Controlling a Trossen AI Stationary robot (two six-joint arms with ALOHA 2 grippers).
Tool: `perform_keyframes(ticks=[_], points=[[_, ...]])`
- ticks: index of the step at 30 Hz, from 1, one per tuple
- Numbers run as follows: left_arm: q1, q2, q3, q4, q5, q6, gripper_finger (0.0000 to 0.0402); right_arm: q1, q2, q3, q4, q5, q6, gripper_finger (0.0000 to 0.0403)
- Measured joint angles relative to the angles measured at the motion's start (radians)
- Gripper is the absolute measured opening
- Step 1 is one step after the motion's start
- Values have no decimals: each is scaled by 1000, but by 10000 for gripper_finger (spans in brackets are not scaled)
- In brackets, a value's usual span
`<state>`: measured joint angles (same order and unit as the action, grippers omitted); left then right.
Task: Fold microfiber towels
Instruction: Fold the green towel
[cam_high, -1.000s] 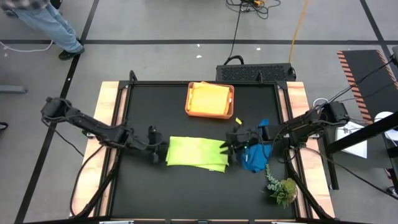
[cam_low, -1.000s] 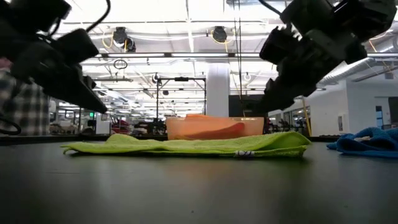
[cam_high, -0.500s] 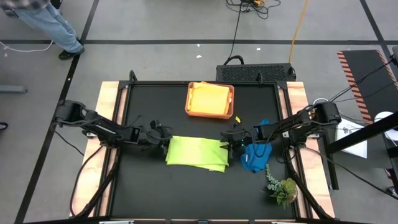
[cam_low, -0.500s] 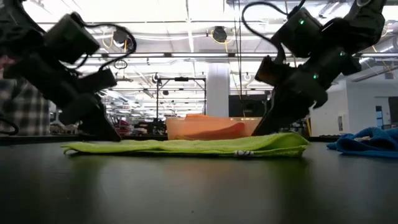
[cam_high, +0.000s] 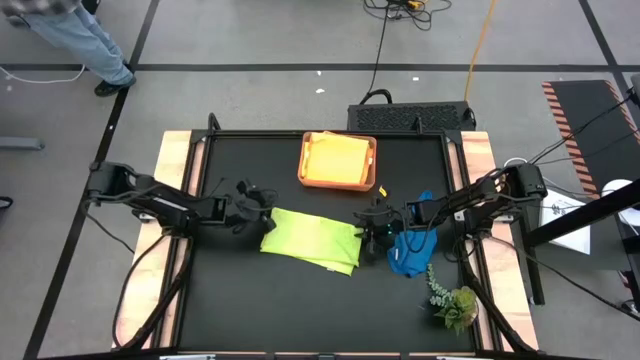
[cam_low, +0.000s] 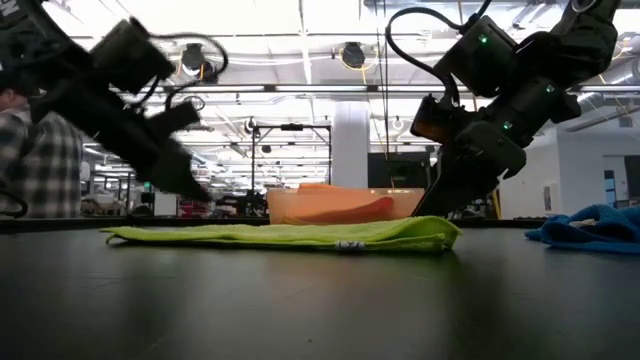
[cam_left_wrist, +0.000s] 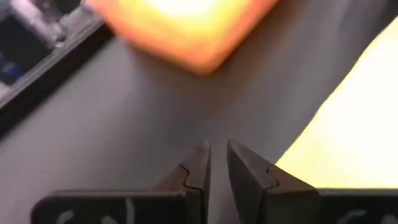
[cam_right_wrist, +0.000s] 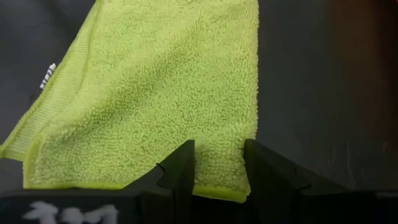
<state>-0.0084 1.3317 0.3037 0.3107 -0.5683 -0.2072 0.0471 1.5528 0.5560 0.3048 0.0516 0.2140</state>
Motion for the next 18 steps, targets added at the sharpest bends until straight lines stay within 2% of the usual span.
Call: perform_keyframes(ticks=[2,7,18], points=[[-13,-28,20,5,35,3,56,0,0,0,-5,0,7,132],[-91,-43,45,42,224,14,56,0,0,0,10,0,8,132],[-320,-22,44,-28,232,-119,56,0,0,0,22,0,2,132]])
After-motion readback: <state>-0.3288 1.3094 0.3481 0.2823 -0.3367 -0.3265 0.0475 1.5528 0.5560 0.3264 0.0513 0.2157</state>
